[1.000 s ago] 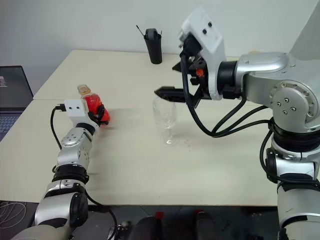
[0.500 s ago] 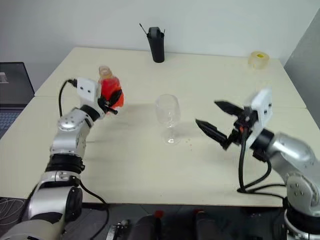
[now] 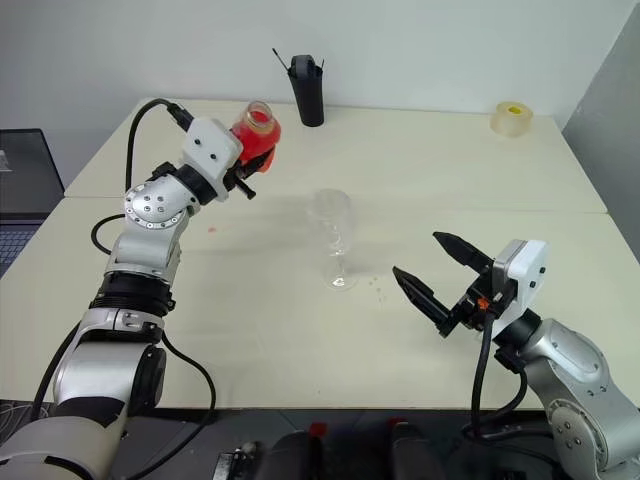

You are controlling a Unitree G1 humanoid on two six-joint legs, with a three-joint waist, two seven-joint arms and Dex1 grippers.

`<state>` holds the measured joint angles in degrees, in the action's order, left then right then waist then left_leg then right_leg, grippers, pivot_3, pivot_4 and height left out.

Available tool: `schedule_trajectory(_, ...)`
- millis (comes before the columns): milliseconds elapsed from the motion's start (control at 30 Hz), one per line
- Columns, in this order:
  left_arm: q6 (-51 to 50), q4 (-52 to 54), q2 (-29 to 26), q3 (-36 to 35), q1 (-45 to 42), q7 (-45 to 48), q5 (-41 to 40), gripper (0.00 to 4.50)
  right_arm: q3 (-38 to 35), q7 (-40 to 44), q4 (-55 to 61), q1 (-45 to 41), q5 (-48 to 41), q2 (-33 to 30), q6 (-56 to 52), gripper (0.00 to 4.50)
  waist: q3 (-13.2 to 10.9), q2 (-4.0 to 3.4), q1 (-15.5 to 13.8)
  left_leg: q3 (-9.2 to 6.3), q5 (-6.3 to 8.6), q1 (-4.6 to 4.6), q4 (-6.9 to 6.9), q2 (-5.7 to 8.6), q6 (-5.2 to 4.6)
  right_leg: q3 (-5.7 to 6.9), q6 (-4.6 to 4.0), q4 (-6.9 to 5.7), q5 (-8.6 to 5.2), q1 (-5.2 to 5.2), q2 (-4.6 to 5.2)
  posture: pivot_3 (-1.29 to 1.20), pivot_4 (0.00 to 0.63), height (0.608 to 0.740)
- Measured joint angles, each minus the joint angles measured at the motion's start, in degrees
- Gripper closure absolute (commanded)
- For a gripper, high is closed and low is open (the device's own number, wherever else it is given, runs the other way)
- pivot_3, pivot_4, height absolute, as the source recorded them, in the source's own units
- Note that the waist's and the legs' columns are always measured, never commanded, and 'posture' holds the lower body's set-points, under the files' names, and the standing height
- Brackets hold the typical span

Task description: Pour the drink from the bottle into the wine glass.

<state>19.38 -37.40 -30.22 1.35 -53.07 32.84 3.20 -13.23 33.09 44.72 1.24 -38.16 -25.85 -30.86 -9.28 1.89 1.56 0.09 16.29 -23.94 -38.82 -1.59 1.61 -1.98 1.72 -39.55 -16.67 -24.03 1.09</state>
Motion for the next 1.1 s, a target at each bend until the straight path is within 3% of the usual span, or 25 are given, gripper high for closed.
schedule_trajectory(200,6.6,-2.0,-1.7,2.3,0.0,0.2,4.2,3.37,3.4,2.0,1.0,2.7,1.2,-2.1,3.4,0.00,0.0,0.00,0.1,0.03,0.00,0.02,-0.01,0.00,0.00,-0.02,0.00,-0.02,0.00,0.00,0.00,0.00,0.150,0.740)
schedule_trajectory(1100,20.8,-14.4,-2.1,8.5,-7.0,-5.7,15.6,3.37,3.7,1.7,0.1,-0.6,2.7,-5.1,8.6,0.00,0.0,0.01,-0.1,0.04,-0.01,0.03,-0.08,0.05,0.02,-0.01,0.00,-0.11,0.00,0.01,0.01,0.00,0.150,0.740)
